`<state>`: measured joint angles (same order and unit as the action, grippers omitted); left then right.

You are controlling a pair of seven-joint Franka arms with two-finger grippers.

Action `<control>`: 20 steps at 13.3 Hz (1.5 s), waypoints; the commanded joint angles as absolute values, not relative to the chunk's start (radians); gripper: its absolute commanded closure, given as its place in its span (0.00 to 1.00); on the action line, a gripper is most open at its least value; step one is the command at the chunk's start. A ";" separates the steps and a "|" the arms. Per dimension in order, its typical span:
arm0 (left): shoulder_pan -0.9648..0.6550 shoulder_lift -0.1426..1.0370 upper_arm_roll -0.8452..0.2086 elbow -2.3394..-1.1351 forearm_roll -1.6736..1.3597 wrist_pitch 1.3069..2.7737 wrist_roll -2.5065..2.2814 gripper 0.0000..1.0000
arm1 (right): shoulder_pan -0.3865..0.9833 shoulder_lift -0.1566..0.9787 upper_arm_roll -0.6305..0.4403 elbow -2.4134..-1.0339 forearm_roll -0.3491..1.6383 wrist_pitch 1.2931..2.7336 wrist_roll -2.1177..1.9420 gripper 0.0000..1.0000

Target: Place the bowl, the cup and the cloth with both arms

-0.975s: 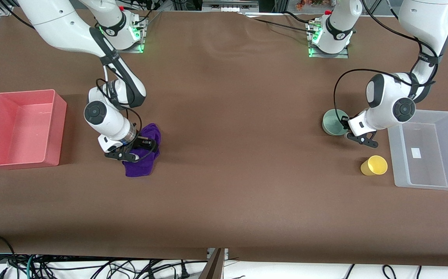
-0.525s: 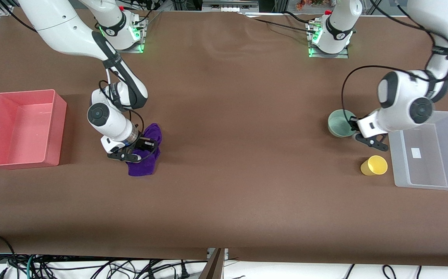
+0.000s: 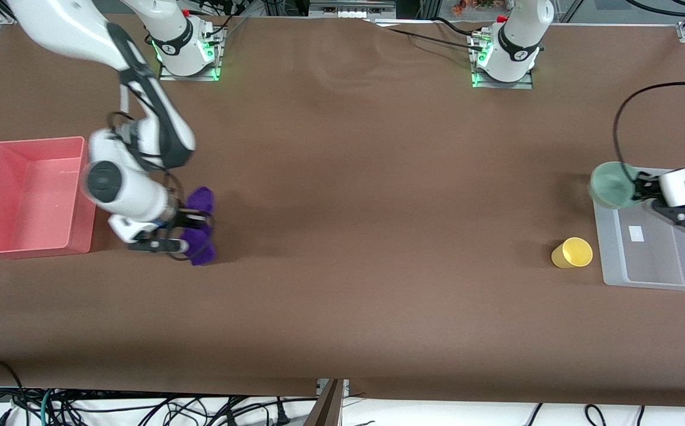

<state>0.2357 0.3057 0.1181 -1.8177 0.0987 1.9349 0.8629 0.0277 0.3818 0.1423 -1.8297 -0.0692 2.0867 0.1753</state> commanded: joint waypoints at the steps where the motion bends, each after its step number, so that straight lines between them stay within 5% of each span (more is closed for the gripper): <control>1: 0.267 0.396 0.124 -1.756 0.133 2.032 0.957 1.00 | -0.017 0.254 0.051 -1.819 -0.077 1.857 -0.054 1.00; 5: 0.282 0.521 0.190 -1.758 0.172 2.320 1.043 1.00 | -0.058 0.259 -0.280 -1.833 -0.081 1.824 -0.586 1.00; 8: 0.284 0.569 0.192 -1.761 0.167 2.332 1.025 0.94 | -0.077 0.293 -0.388 -1.871 -0.084 1.885 -0.676 1.00; 10: 0.293 0.563 0.192 -1.763 0.153 2.332 1.008 0.00 | -0.121 0.362 -0.393 -1.893 -0.083 1.954 -0.725 1.00; 14: 0.291 0.456 0.163 -1.746 0.121 2.278 1.003 0.00 | -0.149 0.466 -0.394 -1.963 -0.064 2.146 -0.782 1.00; 18: 0.275 0.365 0.028 -1.743 0.075 2.195 0.942 0.00 | -0.143 0.538 -0.393 -1.960 0.020 2.266 -0.781 1.00; 19: 0.275 0.367 -0.007 -1.743 0.071 2.194 0.945 0.00 | -0.140 0.543 -0.390 -1.957 0.026 2.270 -0.773 0.91; 20: 0.270 0.373 -0.043 -1.743 0.048 2.194 0.943 0.00 | -0.138 0.538 -0.387 -1.954 0.028 2.266 -0.769 0.22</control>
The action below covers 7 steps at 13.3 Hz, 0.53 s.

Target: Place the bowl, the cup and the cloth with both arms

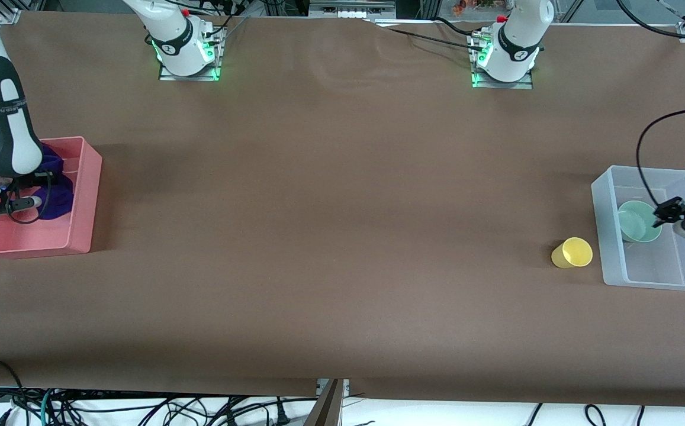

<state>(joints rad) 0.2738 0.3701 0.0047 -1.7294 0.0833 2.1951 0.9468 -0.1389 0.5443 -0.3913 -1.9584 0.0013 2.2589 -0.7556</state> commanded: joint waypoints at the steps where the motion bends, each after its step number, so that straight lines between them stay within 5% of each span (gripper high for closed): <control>1: 0.256 0.389 -0.057 -1.743 0.026 2.195 0.942 0.00 | -0.138 0.520 -0.384 -1.944 0.035 2.255 -0.770 0.00; 7: 0.233 0.600 -0.055 -1.652 -0.003 2.342 0.976 0.01 | -0.137 0.376 -0.270 -1.637 0.029 1.878 -0.759 0.00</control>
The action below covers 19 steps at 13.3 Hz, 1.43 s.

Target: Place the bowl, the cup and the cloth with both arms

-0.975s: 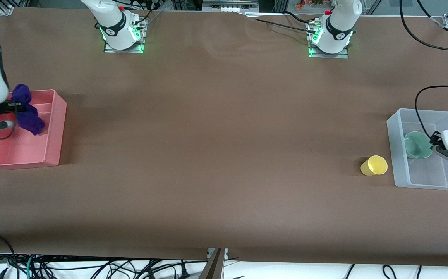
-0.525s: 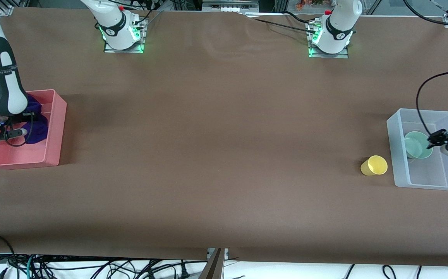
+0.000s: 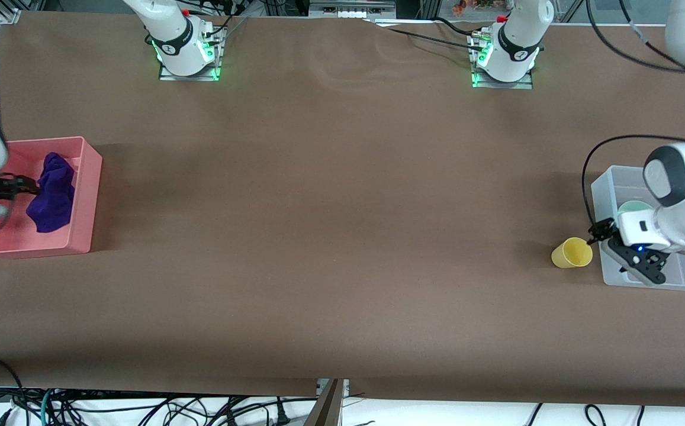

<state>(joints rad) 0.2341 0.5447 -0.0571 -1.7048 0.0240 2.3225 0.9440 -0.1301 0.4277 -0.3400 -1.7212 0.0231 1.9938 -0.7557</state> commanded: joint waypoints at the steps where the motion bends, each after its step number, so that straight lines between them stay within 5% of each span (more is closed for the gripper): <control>1: 0.226 0.607 -0.055 -1.658 -0.011 2.348 0.974 0.08 | -0.135 0.347 -0.227 -1.612 0.026 1.844 -0.735 0.00; 4: 0.224 0.633 -0.054 -1.692 -0.021 2.349 0.979 0.85 | -0.133 0.264 -0.076 -1.605 0.015 1.769 -0.464 0.00; 5: 0.222 0.635 -0.054 -1.692 -0.017 2.349 0.979 1.00 | -0.133 0.243 -0.027 -1.605 -0.001 1.749 -0.371 0.00; 10: 0.224 0.588 -0.054 -1.680 -0.005 2.323 0.976 1.00 | -0.127 0.170 0.185 -1.605 -0.018 1.713 0.021 0.00; 16: 0.247 0.488 -0.038 -1.508 0.015 1.821 0.989 1.00 | -0.118 0.075 0.118 -1.583 -0.021 1.661 0.018 0.00; 19: 0.317 0.457 -0.026 -1.499 0.118 1.798 1.138 1.00 | -0.118 0.044 0.094 -1.583 -0.059 1.658 0.014 0.00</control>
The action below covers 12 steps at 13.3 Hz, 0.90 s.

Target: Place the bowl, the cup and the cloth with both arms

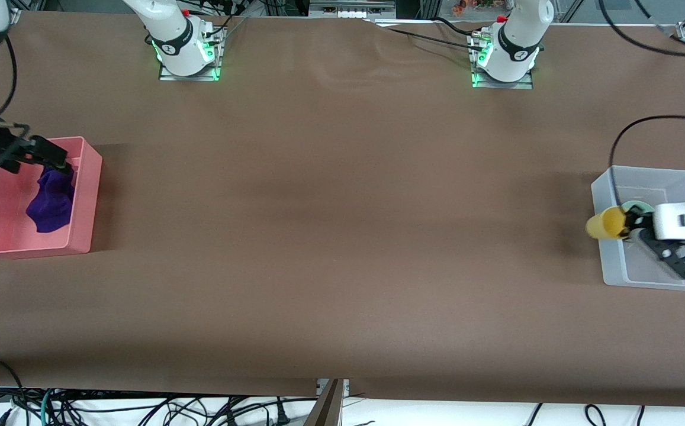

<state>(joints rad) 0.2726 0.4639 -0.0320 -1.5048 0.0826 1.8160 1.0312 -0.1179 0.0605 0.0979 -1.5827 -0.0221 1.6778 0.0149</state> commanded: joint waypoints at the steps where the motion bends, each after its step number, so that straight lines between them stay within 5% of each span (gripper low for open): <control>1: 0.330 0.460 0.001 -1.508 0.121 1.819 1.194 1.00 | -0.118 0.043 0.084 -1.583 -0.081 1.622 -0.014 0.00; 7: 0.382 0.511 0.066 -1.676 0.123 2.166 1.316 1.00 | -0.118 0.057 0.069 -1.553 -0.048 1.505 -0.071 0.00; 10: 0.382 0.526 0.071 -1.713 0.114 2.200 1.301 1.00 | -0.117 0.095 0.071 -1.491 -0.049 1.491 -0.074 0.00; 12: 0.382 0.523 0.069 -1.720 0.110 2.200 1.267 0.06 | -0.115 0.098 0.072 -1.491 -0.054 1.496 -0.078 0.00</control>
<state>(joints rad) 0.3866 0.5451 0.0656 -1.7025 0.1078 2.1942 1.2897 -0.1150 0.0775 0.0687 -1.5312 -0.0558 1.5223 -0.0588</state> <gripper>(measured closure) 0.916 0.000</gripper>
